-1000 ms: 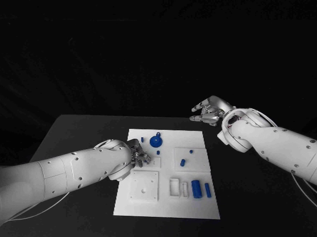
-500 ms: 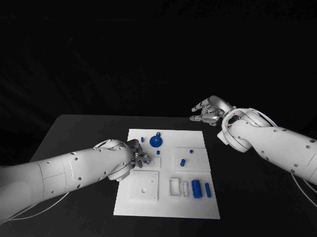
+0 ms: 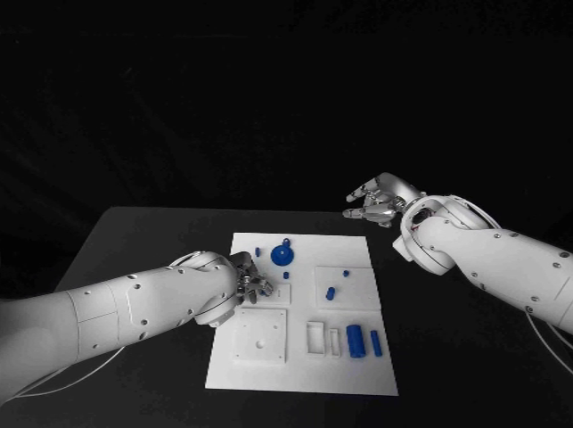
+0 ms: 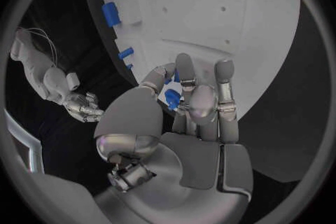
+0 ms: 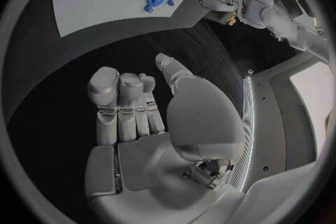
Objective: Assemble the parts on the task board
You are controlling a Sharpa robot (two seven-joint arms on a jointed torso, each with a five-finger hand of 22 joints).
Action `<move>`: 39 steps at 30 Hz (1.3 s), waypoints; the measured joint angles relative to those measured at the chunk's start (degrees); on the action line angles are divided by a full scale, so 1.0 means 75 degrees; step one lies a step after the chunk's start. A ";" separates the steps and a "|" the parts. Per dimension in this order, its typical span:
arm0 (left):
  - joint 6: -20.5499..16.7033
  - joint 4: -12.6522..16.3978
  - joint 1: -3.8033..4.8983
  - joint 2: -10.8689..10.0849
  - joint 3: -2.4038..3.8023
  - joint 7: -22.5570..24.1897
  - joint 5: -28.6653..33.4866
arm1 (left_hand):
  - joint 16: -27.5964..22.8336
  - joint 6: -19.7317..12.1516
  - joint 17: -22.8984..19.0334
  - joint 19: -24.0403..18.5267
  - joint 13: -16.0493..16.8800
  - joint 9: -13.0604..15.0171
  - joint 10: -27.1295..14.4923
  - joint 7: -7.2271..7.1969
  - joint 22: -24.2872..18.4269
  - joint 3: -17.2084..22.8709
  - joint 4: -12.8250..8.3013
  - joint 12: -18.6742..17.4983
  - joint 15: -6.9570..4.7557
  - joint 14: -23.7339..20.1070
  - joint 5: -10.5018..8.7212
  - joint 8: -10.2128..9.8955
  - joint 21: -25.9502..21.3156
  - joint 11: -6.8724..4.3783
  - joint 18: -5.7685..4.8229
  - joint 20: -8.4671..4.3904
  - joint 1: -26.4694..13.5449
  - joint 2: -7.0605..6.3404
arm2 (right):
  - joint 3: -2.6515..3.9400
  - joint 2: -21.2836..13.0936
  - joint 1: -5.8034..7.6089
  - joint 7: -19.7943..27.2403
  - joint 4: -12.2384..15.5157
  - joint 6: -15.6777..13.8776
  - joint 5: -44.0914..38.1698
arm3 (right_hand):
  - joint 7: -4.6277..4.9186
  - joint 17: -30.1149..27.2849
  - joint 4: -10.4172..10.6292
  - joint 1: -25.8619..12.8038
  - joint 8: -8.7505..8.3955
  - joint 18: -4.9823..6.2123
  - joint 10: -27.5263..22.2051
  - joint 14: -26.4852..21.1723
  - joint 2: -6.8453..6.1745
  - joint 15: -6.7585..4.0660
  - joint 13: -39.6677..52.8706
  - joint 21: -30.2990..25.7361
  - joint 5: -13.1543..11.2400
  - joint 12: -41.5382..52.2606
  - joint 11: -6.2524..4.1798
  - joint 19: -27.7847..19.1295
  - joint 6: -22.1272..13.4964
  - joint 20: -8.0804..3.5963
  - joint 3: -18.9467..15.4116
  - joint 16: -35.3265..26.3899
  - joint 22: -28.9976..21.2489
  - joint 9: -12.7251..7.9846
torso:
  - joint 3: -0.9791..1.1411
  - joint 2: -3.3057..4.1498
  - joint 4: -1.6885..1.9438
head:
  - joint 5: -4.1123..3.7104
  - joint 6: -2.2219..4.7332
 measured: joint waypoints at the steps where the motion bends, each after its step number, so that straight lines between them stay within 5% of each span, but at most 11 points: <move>1: 0.0005 0.0000 0.0000 -0.0001 0.0000 -0.0002 -0.0001 | 0.0012 0.0000 0.0006 0.0000 -0.0008 0.0023 0.0000 0.0000 0.0020 0.0000 0.0000 0.0000 0.0000 0.0000 0.0000 0.0000 -0.0026 0.0000 0.0001 0.0000 -0.0006 0.0006 | 0.0000 0.0001 0.0000 -0.0001 -0.0001 0.0000 0.0000 | 0.0000 0.0003 0.0000 0.0000 0.0000 0.0000 0.0000 0.0000 0.0000 0.0000 0.0000 0.0000 0.0000 0.0000 0.0000 0.0000 0.0000 0.0000 0.0000 0.0000 0.0000 0.0000 | 0.0000 0.0000 -0.0001 | 0.0001 0.0000; 8: 0.0038 -0.0001 -0.0001 -0.0015 0.0000 -0.0021 -0.0009 | 0.0033 0.0000 0.0026 0.0000 -0.0028 0.0383 0.0000 0.0000 0.0087 -0.0001 0.0000 0.0000 0.0002 -0.0001 0.0001 -0.0001 -0.0053 0.0000 0.0000 0.0000 -0.0031 0.0031 | 0.0000 0.0005 0.0000 -0.0005 -0.0011 0.0002 0.0001 | -0.0001 0.0013 0.0000 0.0000 0.0000 0.0000 0.0001 0.0000 0.0000 0.0000 0.0001 0.0000 0.0000 0.0000 0.0000 0.0000 0.0000 0.0000 0.0000 0.0000 0.0000 0.0000 | -0.0004 0.0001 -0.0001 | -0.0004 0.0004; 25: 0.0118 -0.0016 0.0003 -0.0009 0.0005 -0.0043 -0.0024 | 0.0060 0.0000 0.0052 0.0054 -0.0037 0.0593 0.0000 0.0000 0.0188 -0.0009 -0.0014 0.0028 0.0019 0.0009 -0.0012 0.0007 -0.0171 0.0001 -0.0002 0.0001 -0.0071 0.0071 | 0.0000 0.0033 0.0000 -0.0011 -0.0038 0.0009 0.0002 | -0.0002 0.0011 -0.0010 0.0000 0.0000 0.0000 0.0002 0.0000 0.0000 0.0000 0.0001 0.0001 0.0000 0.0000 0.0002 0.0000 0.0000 0.0000 0.0052 0.0000 -0.0002 0.0000 | -0.0006 0.0001 -0.0002 | -0.0008 0.0007; 32: 0.0165 -0.0038 0.0005 0.0008 0.0006 -0.0057 -0.0030 | 0.0060 0.0000 0.0062 0.0072 -0.0046 0.0722 0.0000 0.0000 0.0235 0.0012 0.0059 0.0028 0.0010 0.0037 -0.0253 0.0014 -0.0209 0.0001 -0.0002 0.0017 -0.0145 0.0145 | 0.0000 0.0043 0.0000 -0.0012 -0.0051 0.0021 0.0002 | -0.0002 0.0010 -0.0010 -0.0034 0.0000 0.0000 0.0013 0.0000 -0.0034 0.0000 -0.0012 -0.0027 0.0000 0.0000 0.0013 0.0000 0.0000 0.0000 0.0052 0.0000 -0.0002 0.0000 | 0.0001 0.0001 -0.0004 | -0.0005 0.0006; 39: 0.0266 -0.0059 0.0001 0.0027 0.0002 -0.0074 -0.0032 | 0.0131 0.0000 0.0150 0.0082 -0.0046 0.1330 0.0000 0.0000 0.0234 -0.0089 0.0166 0.0073 0.0000 0.0027 -0.0449 0.0014 -0.0309 0.0001 -0.0002 0.0028 -0.0145 0.0145 | 0.0000 0.0053 -0.0001 -0.0016 -0.0066 0.0045 0.0003 | -0.0002 0.0010 -0.0010 -0.0033 0.0000 0.0000 0.0013 0.0000 -0.0034 0.0000 -0.0011 -0.0027 0.0010 0.0000 0.0013 0.0000 0.0000 0.0000 0.0052 0.0000 -0.0002 0.0000 | 0.0004 0.0002 -0.0006 | -0.0003 0.0012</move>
